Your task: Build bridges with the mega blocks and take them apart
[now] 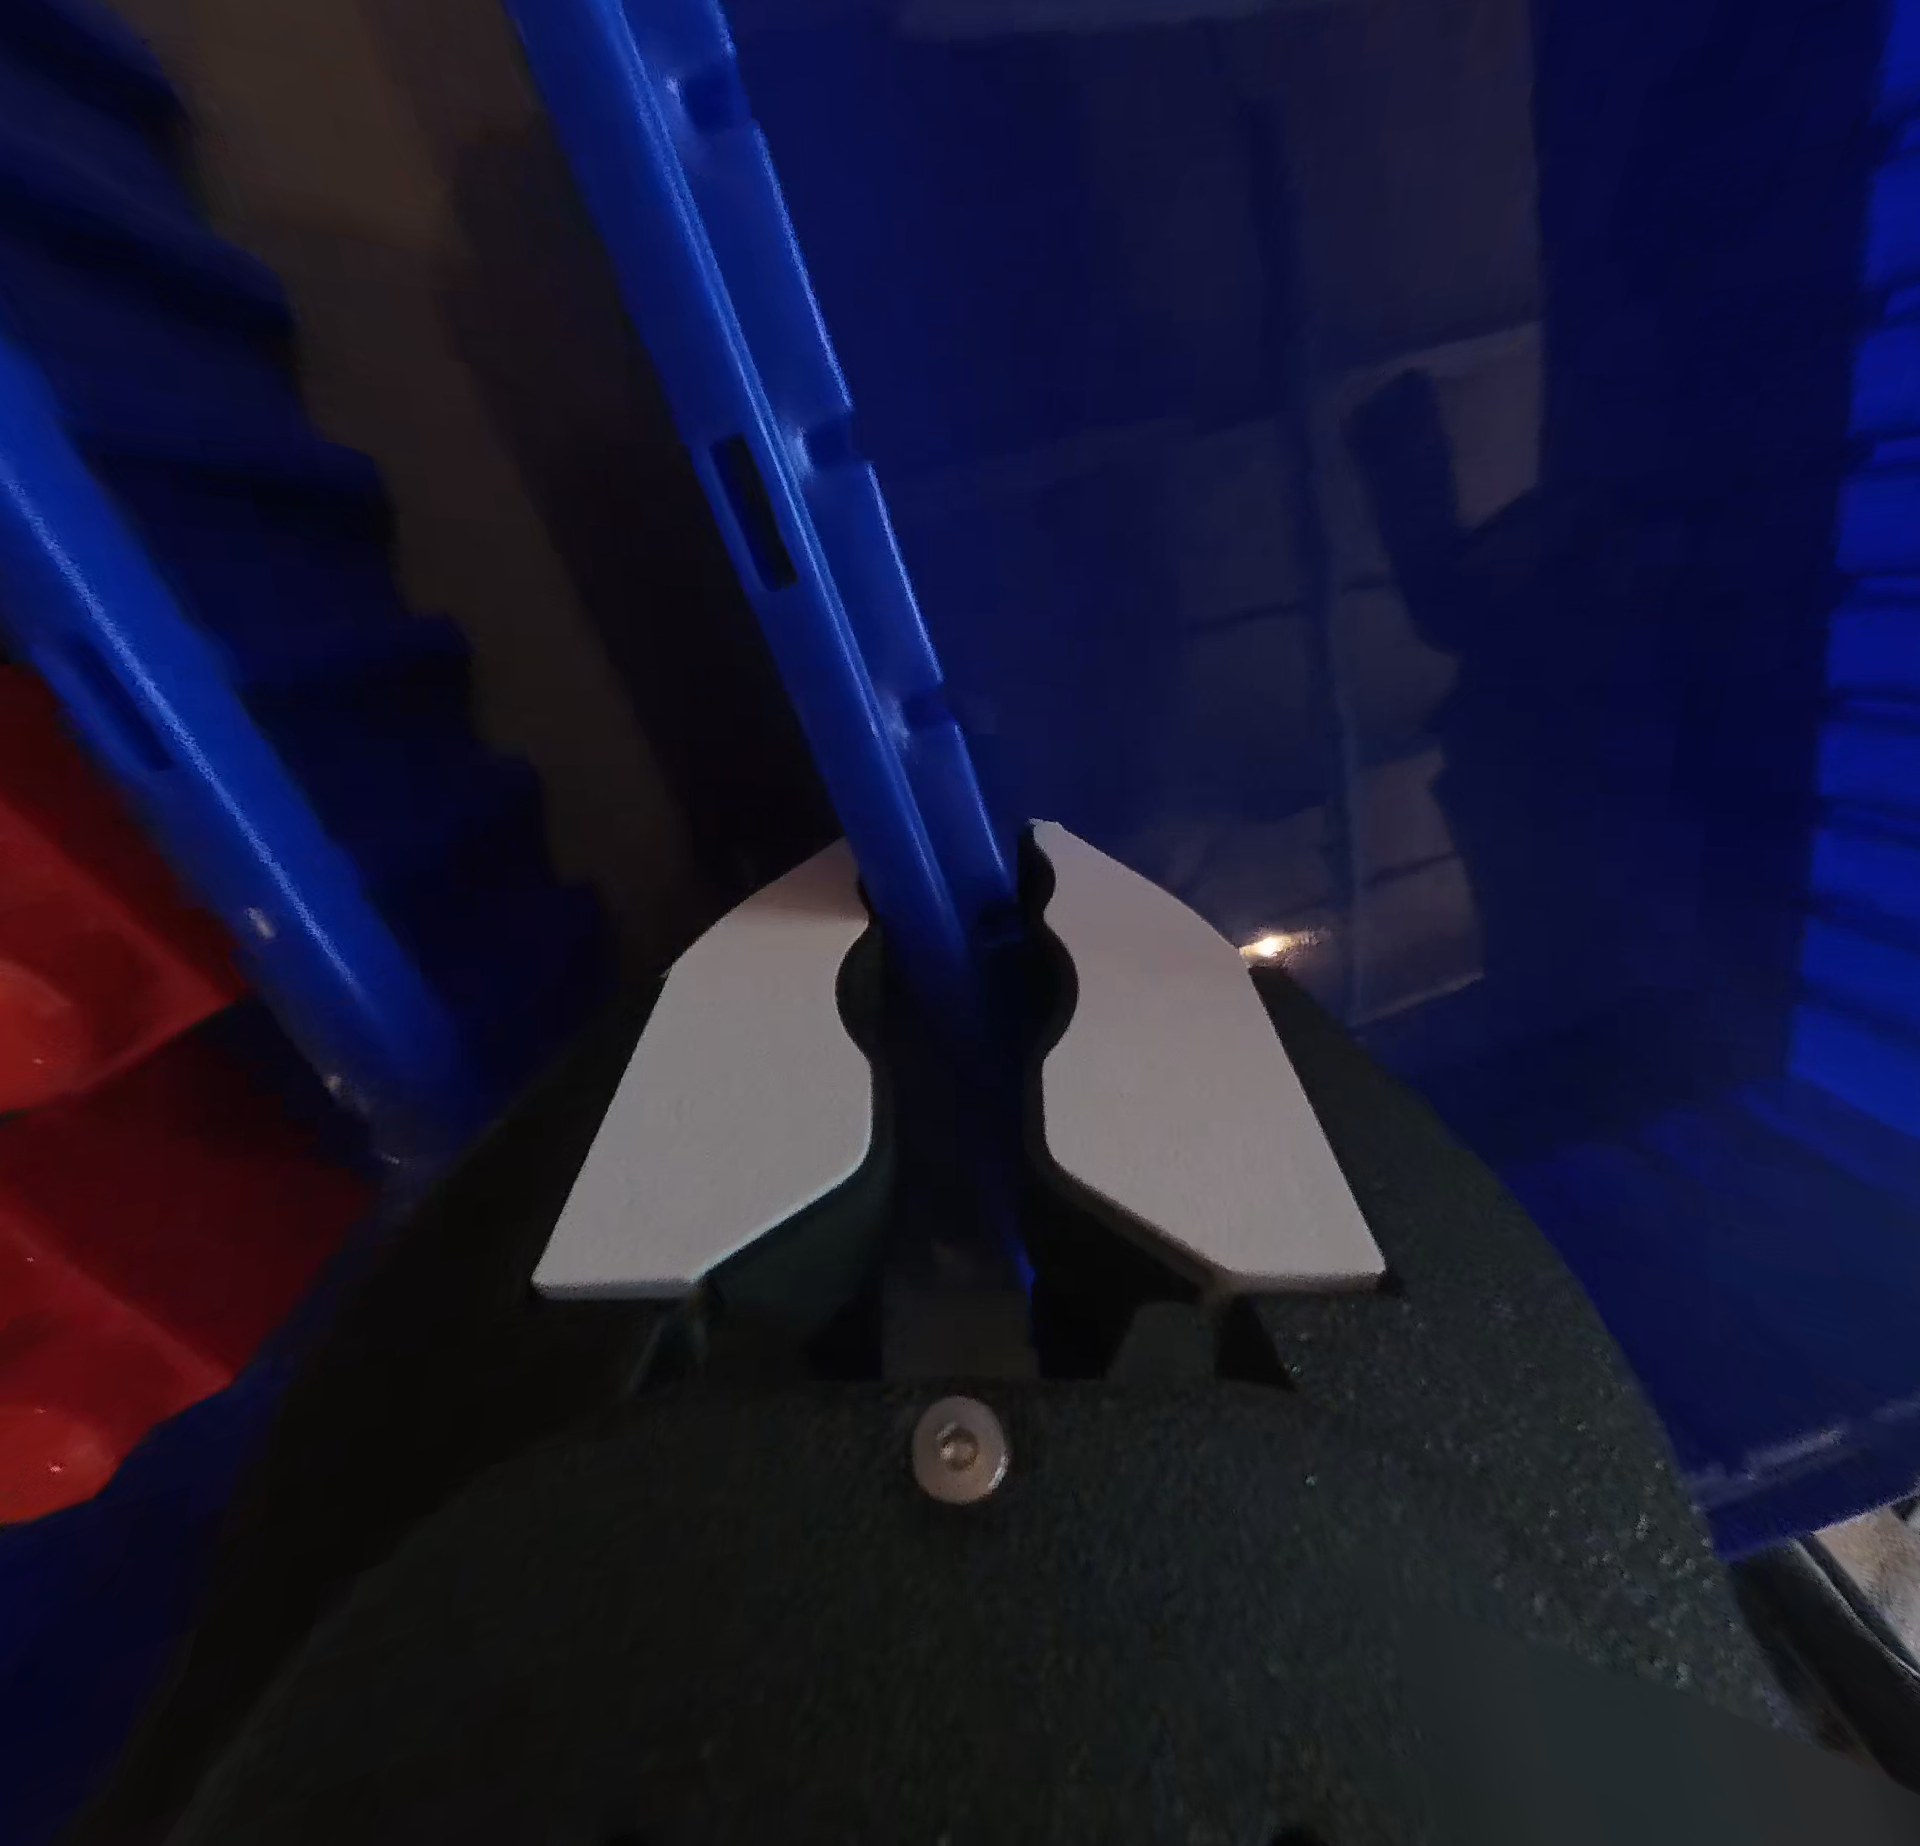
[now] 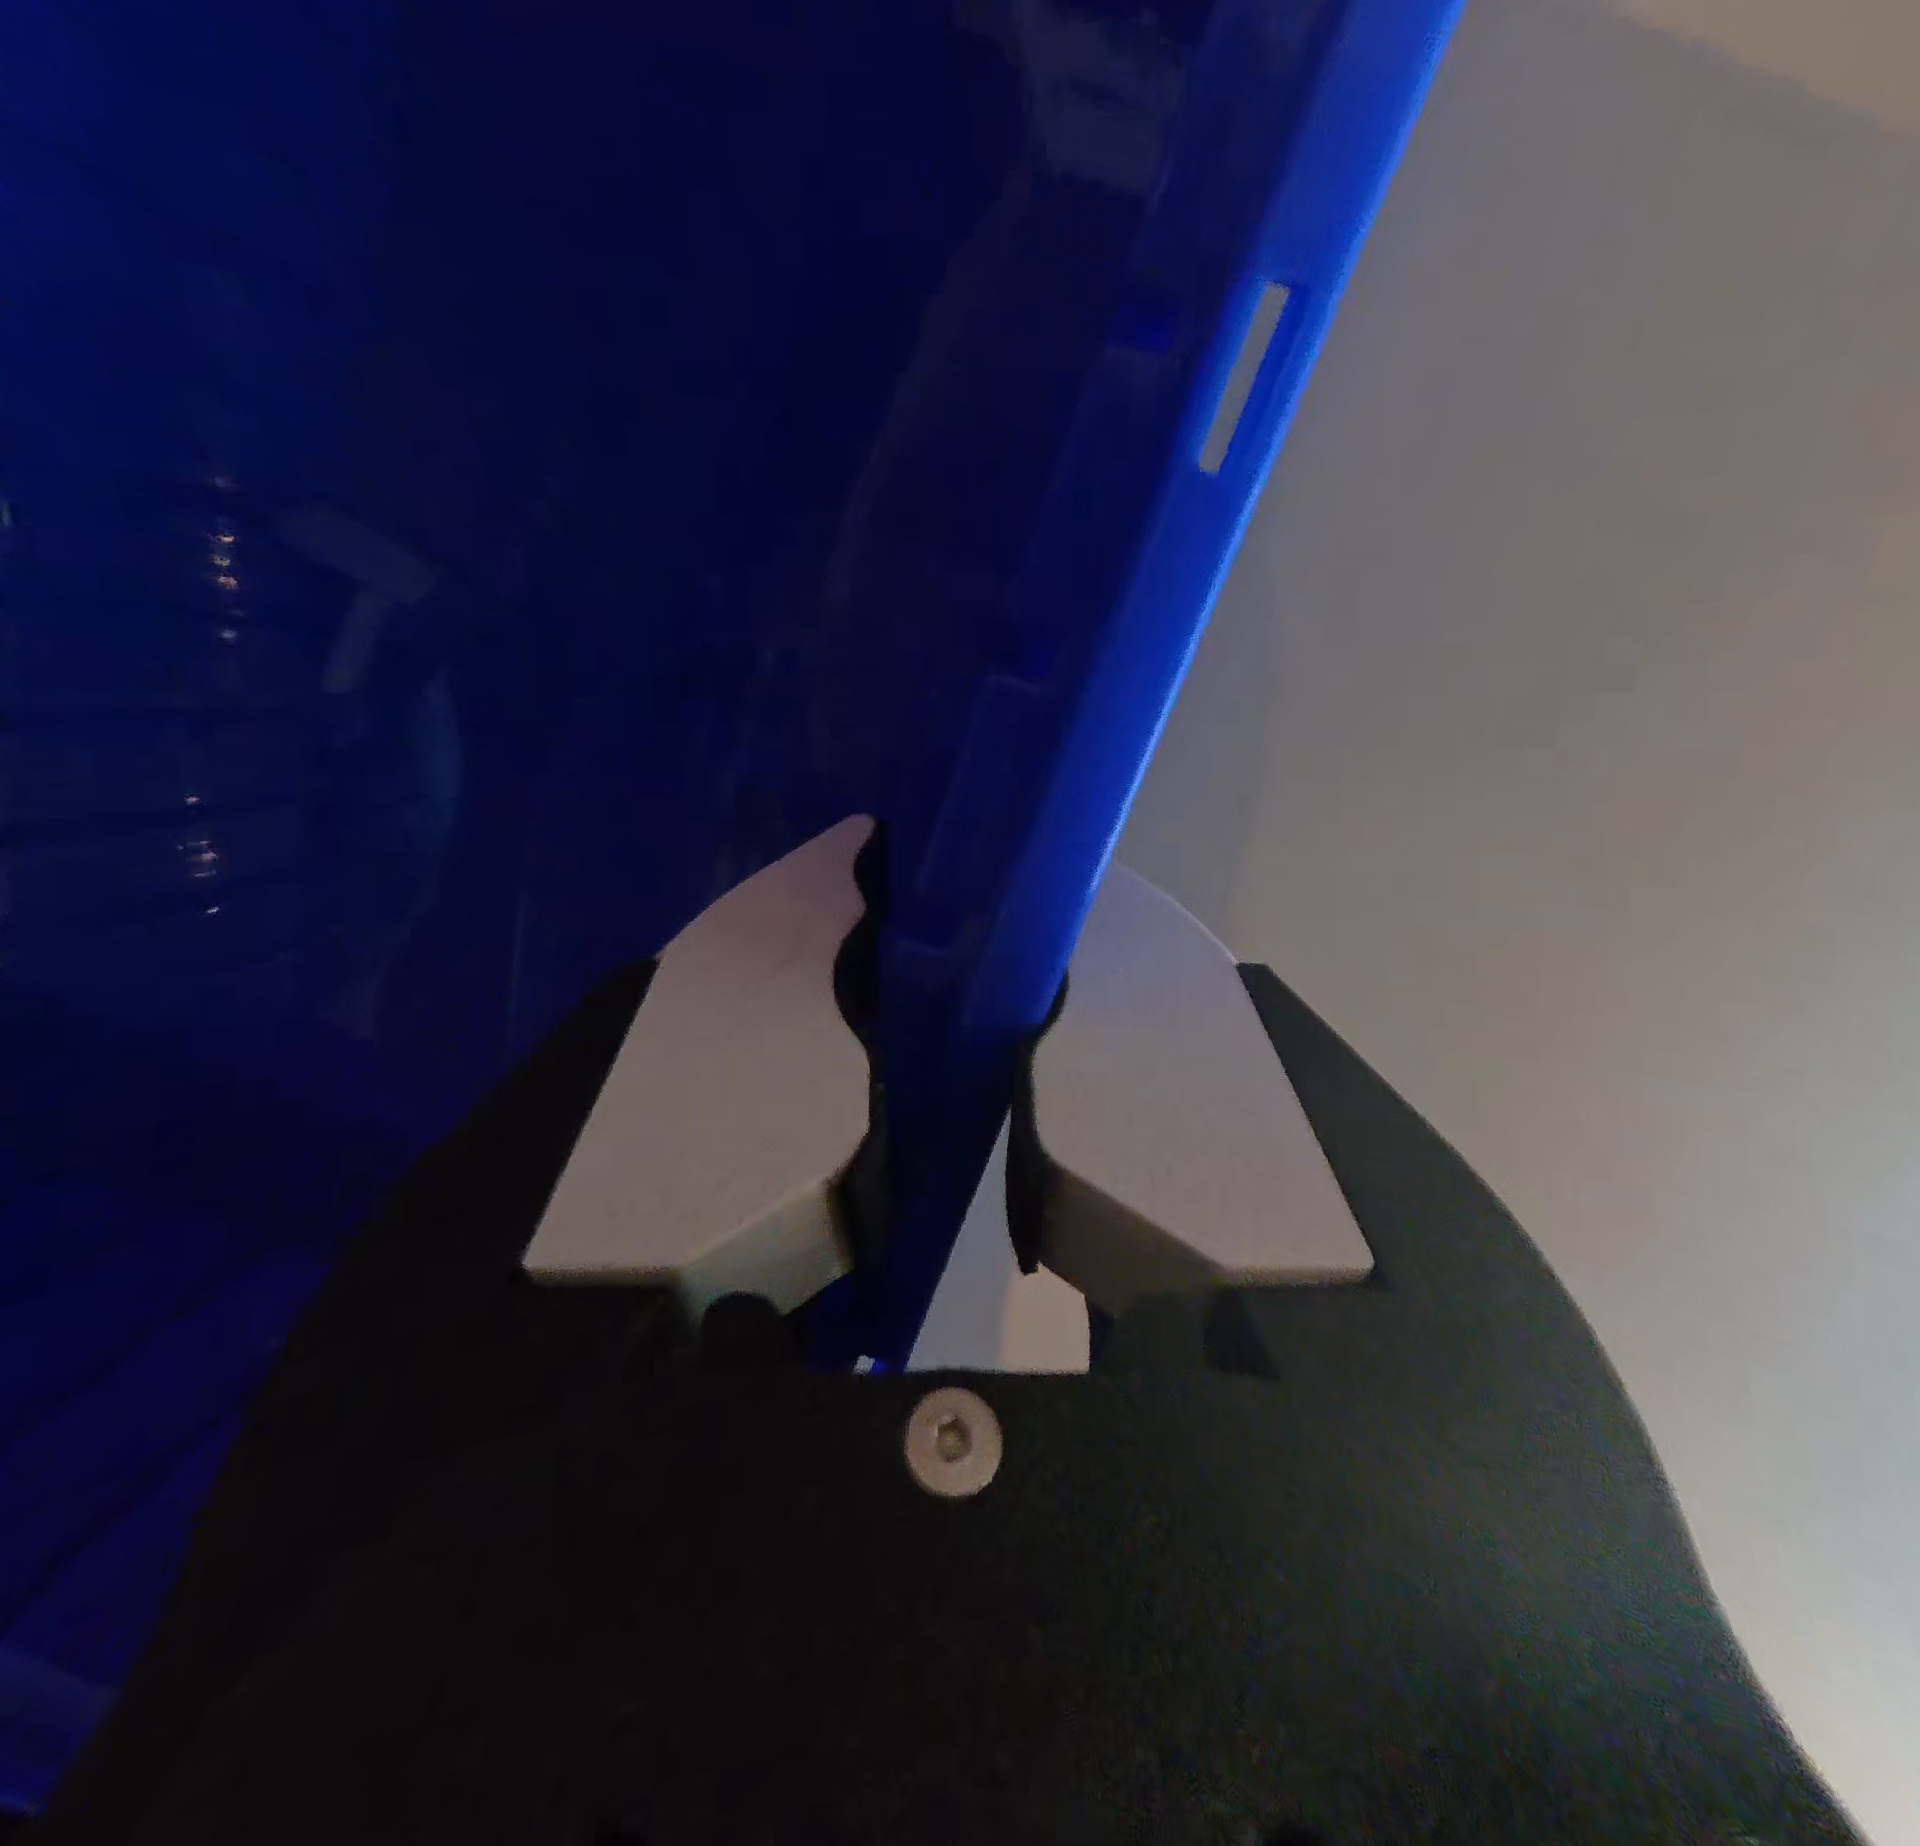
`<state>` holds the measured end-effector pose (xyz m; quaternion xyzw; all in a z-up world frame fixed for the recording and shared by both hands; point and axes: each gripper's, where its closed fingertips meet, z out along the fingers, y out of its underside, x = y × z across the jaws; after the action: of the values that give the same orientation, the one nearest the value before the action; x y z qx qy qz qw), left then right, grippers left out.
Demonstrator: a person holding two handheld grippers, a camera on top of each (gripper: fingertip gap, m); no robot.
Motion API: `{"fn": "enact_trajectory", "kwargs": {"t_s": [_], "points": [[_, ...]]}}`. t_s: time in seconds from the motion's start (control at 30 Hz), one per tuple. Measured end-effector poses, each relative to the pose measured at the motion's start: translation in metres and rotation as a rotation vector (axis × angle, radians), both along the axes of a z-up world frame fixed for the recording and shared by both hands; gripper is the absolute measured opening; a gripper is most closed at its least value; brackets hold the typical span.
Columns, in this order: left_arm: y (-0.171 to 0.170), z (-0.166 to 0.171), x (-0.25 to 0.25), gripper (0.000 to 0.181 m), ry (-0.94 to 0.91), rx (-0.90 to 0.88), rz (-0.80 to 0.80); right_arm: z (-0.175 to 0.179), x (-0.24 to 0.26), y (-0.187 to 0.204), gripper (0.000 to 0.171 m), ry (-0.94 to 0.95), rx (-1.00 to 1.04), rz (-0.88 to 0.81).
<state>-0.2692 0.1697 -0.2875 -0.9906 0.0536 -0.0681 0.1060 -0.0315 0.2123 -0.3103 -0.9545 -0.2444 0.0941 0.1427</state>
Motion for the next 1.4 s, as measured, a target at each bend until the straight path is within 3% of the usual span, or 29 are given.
{"fn": "enact_trajectory", "kwargs": {"t_s": [0.3, 0.9, 1.13, 1.4], "points": [[0.002, 0.034, 0.079, 0.025, 0.019, 0.067, -0.053, 0.038, 0.082, -0.003, 0.02, -0.01, 0.056, -0.026], [0.042, 0.022, 0.386, 0.028, -0.12, 0.09, -0.209, 0.054, 0.39, 0.006, 0.02, -0.138, 0.058, -0.15], [0.053, 0.012, 0.465, 0.027, -0.133, 0.083, -0.216, 0.042, 0.467, 0.017, 0.021, -0.131, 0.053, -0.152], [0.065, 0.006, 0.509, 0.027, -0.109, 0.076, -0.217, 0.03, 0.51, 0.04, 0.02, -0.107, 0.06, -0.117]]}}
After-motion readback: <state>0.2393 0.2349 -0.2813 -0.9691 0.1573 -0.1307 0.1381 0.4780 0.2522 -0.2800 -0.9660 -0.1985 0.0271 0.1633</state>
